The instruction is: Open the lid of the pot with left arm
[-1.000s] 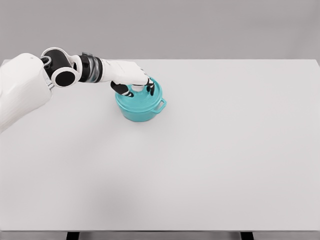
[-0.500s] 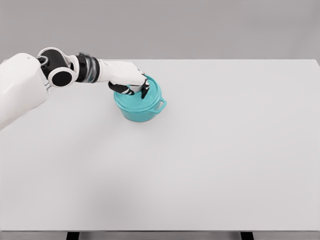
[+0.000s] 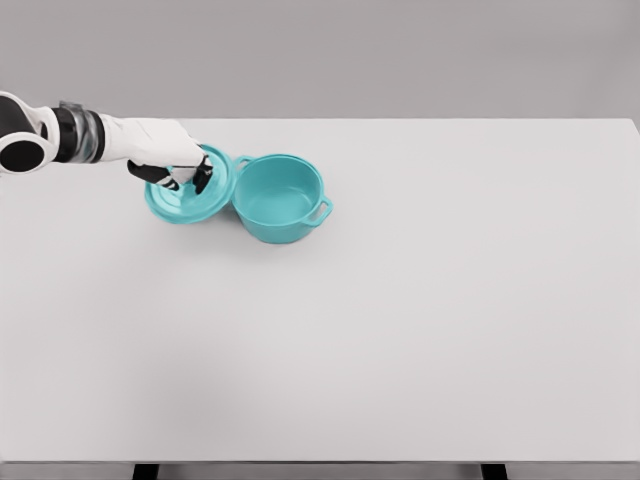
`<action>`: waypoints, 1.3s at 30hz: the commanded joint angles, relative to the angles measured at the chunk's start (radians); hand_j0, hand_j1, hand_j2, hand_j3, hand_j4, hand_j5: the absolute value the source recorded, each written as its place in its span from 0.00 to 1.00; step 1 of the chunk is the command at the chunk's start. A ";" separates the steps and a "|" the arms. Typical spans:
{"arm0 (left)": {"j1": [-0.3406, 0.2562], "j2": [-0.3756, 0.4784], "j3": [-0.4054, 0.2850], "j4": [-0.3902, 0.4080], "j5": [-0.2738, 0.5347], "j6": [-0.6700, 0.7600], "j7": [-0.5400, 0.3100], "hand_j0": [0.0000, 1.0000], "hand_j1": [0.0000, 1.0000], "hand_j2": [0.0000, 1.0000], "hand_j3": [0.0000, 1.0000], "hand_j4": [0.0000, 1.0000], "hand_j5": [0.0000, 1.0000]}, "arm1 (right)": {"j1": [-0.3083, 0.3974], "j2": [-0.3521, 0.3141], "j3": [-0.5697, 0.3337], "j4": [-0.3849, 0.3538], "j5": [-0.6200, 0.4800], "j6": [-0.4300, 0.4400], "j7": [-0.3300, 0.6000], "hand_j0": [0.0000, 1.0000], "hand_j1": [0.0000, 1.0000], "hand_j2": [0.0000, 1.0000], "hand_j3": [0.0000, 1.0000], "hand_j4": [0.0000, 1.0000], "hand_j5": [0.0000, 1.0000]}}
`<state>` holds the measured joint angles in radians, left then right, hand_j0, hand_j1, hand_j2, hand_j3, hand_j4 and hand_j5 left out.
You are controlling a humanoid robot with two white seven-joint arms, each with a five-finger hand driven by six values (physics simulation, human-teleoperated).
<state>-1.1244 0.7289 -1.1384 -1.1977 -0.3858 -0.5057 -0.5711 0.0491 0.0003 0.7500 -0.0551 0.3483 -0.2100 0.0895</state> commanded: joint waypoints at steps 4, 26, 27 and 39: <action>0.017 0.061 0.002 0.003 -0.048 -0.034 0.000 0.41 0.41 0.41 0.41 0.41 0.41 | 0.000 0.000 0.000 0.000 0.000 0.000 -0.001 1.00 1.00 1.00 1.00 1.00 1.00; 0.029 0.057 0.003 0.007 -0.042 -0.034 0.000 1.00 1.00 1.00 1.00 1.00 1.00 | 0.000 0.000 0.000 0.000 0.000 0.000 -0.001 1.00 1.00 1.00 1.00 1.00 1.00; 0.029 0.058 0.003 0.007 -0.041 -0.034 0.000 1.00 1.00 1.00 1.00 1.00 1.00 | 0.000 0.000 0.000 0.000 0.000 0.000 -0.001 1.00 1.00 1.00 1.00 1.00 1.00; 0.037 0.063 0.002 0.009 -0.041 -0.034 0.000 1.00 1.00 1.00 1.00 1.00 1.00 | 0.000 0.000 0.000 0.000 0.000 0.000 -0.001 1.00 1.00 1.00 1.00 1.00 1.00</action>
<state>-1.0876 0.7898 -1.1379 -1.1891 -0.4294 -0.5418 -0.5710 0.0491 0.0003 0.7500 -0.0551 0.3483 -0.2100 0.0894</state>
